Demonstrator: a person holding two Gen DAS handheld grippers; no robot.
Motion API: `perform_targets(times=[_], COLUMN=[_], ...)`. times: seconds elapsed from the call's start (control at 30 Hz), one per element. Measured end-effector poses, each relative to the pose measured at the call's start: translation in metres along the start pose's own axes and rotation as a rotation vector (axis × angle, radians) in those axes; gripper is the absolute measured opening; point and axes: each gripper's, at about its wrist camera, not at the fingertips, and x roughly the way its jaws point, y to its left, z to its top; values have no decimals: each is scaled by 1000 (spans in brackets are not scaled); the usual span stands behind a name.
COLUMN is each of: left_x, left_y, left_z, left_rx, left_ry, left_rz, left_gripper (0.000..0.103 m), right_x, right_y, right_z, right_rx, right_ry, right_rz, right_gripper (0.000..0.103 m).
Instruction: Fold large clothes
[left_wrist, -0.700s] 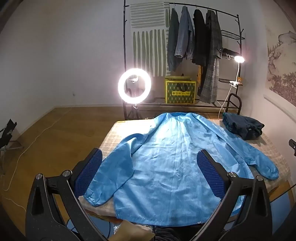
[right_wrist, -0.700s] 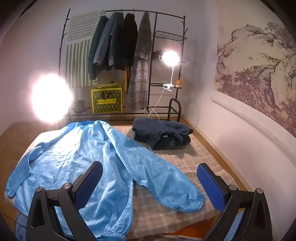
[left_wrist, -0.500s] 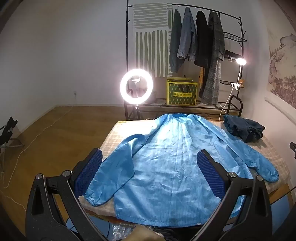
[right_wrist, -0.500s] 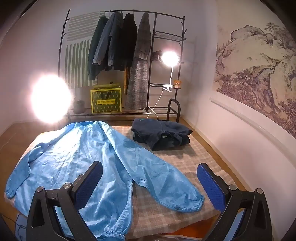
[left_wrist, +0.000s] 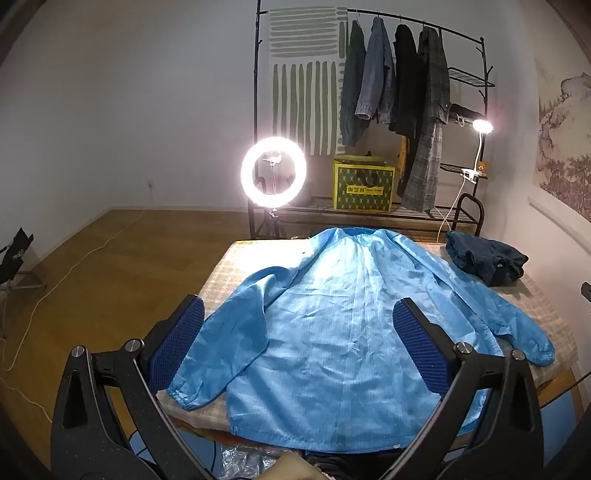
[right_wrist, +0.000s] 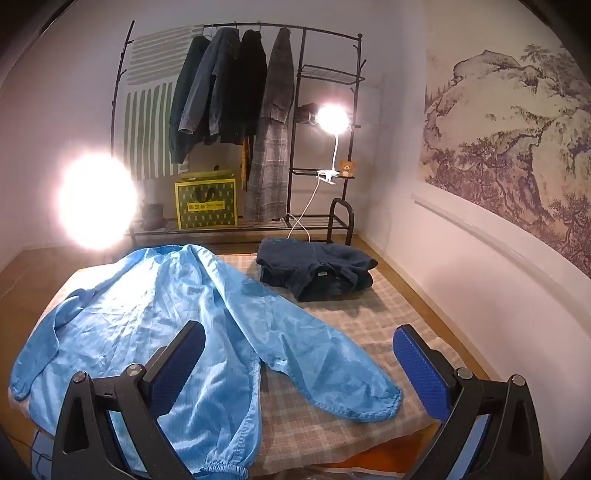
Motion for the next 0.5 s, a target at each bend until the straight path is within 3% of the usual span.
perform_targets(times=[0.5], left_x=[1], left_y=[7], left_z=[-3], left_rx=[-9], left_ry=[-8], left_rz=[19], left_gripper=[103], right_x=[-1], right_y=[0], right_z=[3], right_rx=[5], right_ry=[-12], right_rz=[16], right_gripper=[103])
